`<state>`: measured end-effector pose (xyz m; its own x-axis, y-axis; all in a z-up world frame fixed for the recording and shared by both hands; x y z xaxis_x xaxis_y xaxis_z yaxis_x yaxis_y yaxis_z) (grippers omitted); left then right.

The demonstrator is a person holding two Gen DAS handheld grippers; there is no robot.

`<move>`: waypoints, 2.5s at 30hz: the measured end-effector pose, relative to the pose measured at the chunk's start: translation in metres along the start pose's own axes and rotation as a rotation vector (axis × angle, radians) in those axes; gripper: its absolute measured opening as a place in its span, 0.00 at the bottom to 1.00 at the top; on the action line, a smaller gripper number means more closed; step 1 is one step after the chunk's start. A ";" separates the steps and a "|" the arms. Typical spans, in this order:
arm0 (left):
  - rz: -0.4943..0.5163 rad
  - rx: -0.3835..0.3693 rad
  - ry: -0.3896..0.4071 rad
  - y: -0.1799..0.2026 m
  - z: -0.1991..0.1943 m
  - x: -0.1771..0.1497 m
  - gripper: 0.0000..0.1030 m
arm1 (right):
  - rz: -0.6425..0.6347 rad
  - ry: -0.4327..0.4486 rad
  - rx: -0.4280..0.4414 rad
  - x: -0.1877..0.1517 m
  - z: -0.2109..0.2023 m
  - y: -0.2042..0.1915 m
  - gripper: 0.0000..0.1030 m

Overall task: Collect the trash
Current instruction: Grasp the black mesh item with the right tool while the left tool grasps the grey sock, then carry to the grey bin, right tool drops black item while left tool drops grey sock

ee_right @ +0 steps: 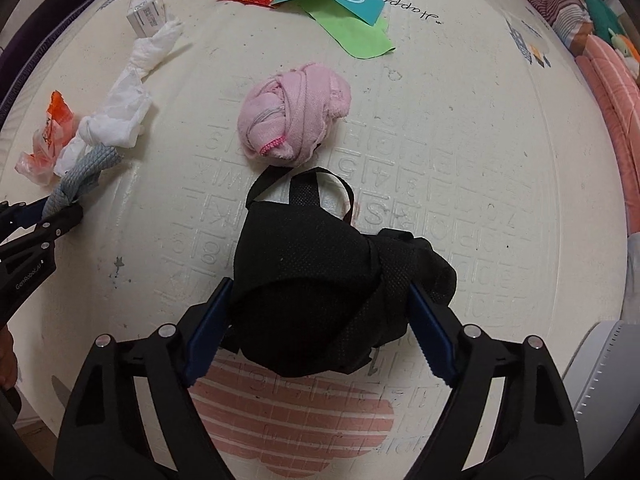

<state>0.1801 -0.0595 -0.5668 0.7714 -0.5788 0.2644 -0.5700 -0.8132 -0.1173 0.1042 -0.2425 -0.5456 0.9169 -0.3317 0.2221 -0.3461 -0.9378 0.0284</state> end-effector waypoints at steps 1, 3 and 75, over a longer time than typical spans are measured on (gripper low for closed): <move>0.003 -0.006 -0.001 0.001 -0.005 0.000 0.30 | 0.002 0.000 0.011 0.000 -0.003 0.001 0.74; 0.006 -0.014 0.001 0.003 -0.017 0.002 0.30 | 0.015 0.003 0.033 0.004 -0.014 0.005 0.74; 0.860 -0.475 0.442 0.556 -0.481 0.083 0.76 | 0.776 0.469 -0.210 -0.205 -0.469 0.496 0.88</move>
<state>-0.2091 -0.5300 -0.1492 -0.0566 -0.7949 0.6041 -0.9974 0.0178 -0.0700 -0.3484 -0.5915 -0.1200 0.2555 -0.7394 0.6229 -0.8995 -0.4180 -0.1272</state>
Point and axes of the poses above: each gripper's, at about its wrist camera, not at the fingertips, and z roughly the way its jaws point, y to its right, x to its top, the point moved 7 cm from there along z, roughly the way its jaws point, and after that the axes turned 6 degrees about z, right-handed, at the moved point
